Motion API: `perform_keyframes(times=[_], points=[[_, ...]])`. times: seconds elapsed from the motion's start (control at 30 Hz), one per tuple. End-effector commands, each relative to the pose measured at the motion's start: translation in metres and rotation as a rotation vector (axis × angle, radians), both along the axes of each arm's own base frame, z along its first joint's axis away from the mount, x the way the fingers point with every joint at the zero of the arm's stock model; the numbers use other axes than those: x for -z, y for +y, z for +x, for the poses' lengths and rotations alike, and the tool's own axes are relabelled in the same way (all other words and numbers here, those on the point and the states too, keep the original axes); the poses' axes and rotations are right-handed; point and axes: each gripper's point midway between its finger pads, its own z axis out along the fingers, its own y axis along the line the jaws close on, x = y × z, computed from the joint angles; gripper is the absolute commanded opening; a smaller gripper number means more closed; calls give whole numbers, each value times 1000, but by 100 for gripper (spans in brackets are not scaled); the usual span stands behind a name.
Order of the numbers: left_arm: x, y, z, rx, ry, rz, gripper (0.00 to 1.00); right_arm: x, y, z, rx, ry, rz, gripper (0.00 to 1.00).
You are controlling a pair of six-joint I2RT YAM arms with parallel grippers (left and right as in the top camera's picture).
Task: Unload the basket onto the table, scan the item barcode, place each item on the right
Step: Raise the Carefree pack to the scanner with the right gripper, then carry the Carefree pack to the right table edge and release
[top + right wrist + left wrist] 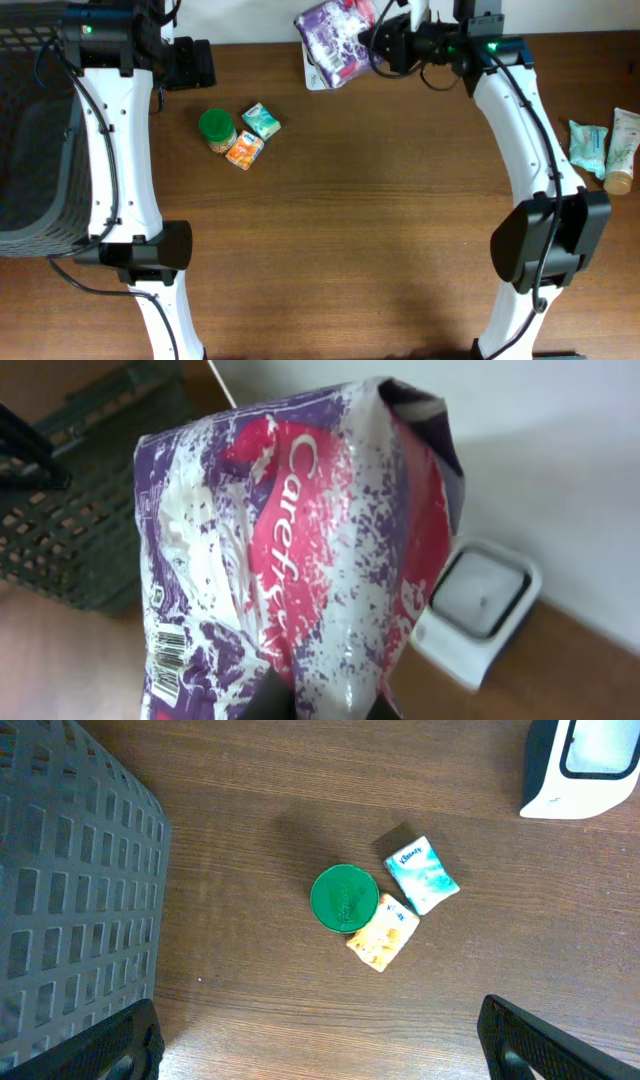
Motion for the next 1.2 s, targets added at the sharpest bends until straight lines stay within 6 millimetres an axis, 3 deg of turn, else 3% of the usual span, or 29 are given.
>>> perform_keyframes(times=[0.0,0.27,0.47,0.57,0.63,0.77,0.87,0.97,1.03,1.13,1.17], points=[[-8,2,-2,0,-22,8,99,-52,4,-13,9,-148,-22,4],[-8,2,-2,0,-22,8,99,-75,6,-28,29,-176,-37,4],[-8,1,-2,2,-22,8,99,-59,-5,-23,115,-101,-85,4],[-8,1,-2,2,-22,8,99,-7,-54,-11,420,83,-302,4],[-8,1,-2,2,-22,8,99,38,-98,-26,665,262,-499,4],[-8,-2,-2,9,-22,8,99,110,-128,-66,752,443,-829,4],[-8,-1,-2,7,-22,8,99,133,-163,-70,975,431,-1036,4],[-8,-1,-2,7,-22,8,99,156,-169,-69,1009,425,-1167,4],[-8,-1,-2,7,-22,8,99,184,-167,-73,974,453,-1278,4],[-8,-1,-2,7,-22,8,99,211,-140,-79,886,455,-1346,6],[-8,-1,-2,7,-22,8,99,214,-129,-81,861,441,-1355,13]])
